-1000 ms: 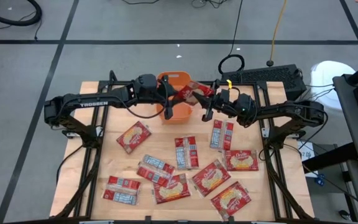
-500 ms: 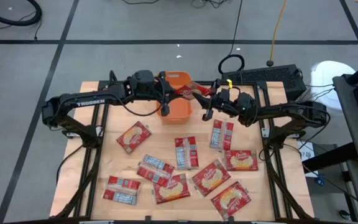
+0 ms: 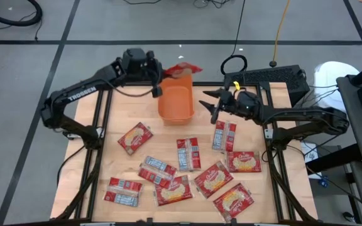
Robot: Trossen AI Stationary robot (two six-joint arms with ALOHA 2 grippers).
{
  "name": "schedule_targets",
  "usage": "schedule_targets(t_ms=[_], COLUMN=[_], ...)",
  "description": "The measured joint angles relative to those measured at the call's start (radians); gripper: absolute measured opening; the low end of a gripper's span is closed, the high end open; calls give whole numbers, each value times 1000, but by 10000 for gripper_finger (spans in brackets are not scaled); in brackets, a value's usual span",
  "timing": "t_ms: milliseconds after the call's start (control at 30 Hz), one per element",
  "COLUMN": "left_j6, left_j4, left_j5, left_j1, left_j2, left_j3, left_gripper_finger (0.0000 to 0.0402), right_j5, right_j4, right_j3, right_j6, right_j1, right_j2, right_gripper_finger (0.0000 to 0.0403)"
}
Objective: Sort popcorn bags into baskets
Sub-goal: Put the red popcorn bag into the orange bin
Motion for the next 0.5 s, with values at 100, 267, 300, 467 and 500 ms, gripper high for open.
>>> schedule_targets(t_ms=[100,267,300,467,500], left_j6=[46,157,169,165,163], left_j4=[-98,-160,-162,-235,-255], left_j5=[4,14,15,13,13], left_j1=[53,116,123,140,140], left_j2=[51,146,165,242,252], left_j3=[57,79,79,80,80], left_gripper_finger=[31,35,35,37,37], right_j5=[-1,-3,-3,-3,-3], right_j4=[-45,-106,-118,-144,-157], right_j3=[0,0,0,0,0], right_j6=[0,-6,-5,5,6], right_j1=[1,1,1,1,1], right_j2=[0,0,0,-1,-1], right_gripper_finger=[210,210,210,210,210])
